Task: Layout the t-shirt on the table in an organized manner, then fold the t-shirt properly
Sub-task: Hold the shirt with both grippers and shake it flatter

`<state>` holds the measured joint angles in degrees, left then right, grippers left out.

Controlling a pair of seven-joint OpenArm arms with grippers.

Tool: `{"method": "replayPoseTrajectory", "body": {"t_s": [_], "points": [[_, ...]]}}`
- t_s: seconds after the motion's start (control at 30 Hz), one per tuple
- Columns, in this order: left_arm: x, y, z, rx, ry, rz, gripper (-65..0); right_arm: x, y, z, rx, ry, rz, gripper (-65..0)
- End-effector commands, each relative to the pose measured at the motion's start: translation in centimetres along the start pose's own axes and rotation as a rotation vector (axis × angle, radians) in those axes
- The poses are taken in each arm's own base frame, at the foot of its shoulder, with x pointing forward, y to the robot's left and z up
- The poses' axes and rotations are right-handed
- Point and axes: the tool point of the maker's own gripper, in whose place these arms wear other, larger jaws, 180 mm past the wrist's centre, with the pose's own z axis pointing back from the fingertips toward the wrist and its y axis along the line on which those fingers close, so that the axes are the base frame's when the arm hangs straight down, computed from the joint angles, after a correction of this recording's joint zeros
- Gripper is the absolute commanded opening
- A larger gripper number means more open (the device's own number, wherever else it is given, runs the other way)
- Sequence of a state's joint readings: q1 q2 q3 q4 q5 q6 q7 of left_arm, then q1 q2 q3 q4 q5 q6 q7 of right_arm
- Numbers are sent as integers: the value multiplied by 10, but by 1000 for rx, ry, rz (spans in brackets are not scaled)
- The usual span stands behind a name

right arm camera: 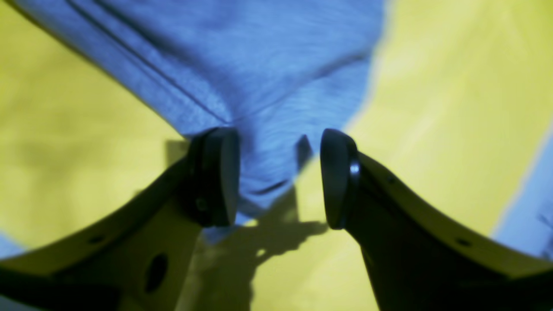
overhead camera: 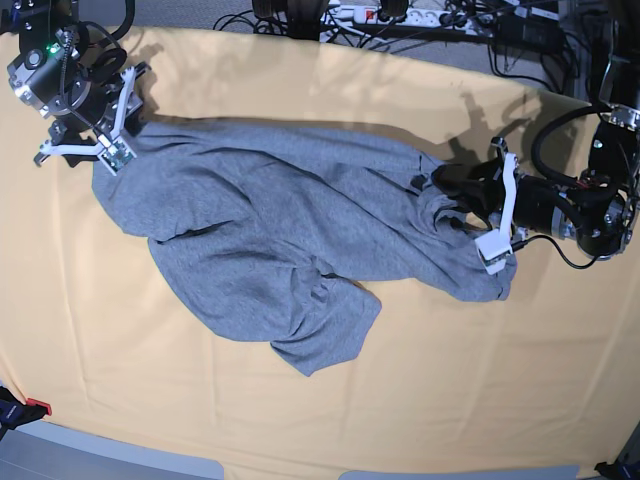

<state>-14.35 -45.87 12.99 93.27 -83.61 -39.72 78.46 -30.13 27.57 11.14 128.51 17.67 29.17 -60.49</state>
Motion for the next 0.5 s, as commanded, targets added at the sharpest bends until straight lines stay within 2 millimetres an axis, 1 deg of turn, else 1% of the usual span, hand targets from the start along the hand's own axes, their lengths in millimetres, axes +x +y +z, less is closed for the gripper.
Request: {"method": "replayPoseTrajectory", "body": {"t_s": [0.0, 0.07, 0.2, 0.27, 0.3, 0.37, 0.4, 0.47], "points": [[10, -2, 8, 5, -30, -24, -650, 2, -1, 4, 6, -8, 18, -331], [5, -4, 5, -4, -26, -13, -650, -1, 10, 6, 54, -3, 25, -331], [-7, -9, 0, -24, 1, 7, -650, -15, 22, 7, 97, 42, 53, -331], [-11, -9, 1, -22, 27, 4, -650, -16, 30, 8, 130, 38, 58, -331], [-10, -8, 3, -16, 30, -1, -650, -17, 31, 8, 134, 40, 55, -331], [-7, -5, 11, 7, 36, -18, -650, -19, 27, 8, 108, 50, 29, -331], [-5, -3, 16, 22, 41, -29, -650, -20, 23, 7, 87, 56, 17, -331], [1, 3, 29, 58, 49, -54, -650, -19, 21, 6, 79, 50, -1, -331]]}}
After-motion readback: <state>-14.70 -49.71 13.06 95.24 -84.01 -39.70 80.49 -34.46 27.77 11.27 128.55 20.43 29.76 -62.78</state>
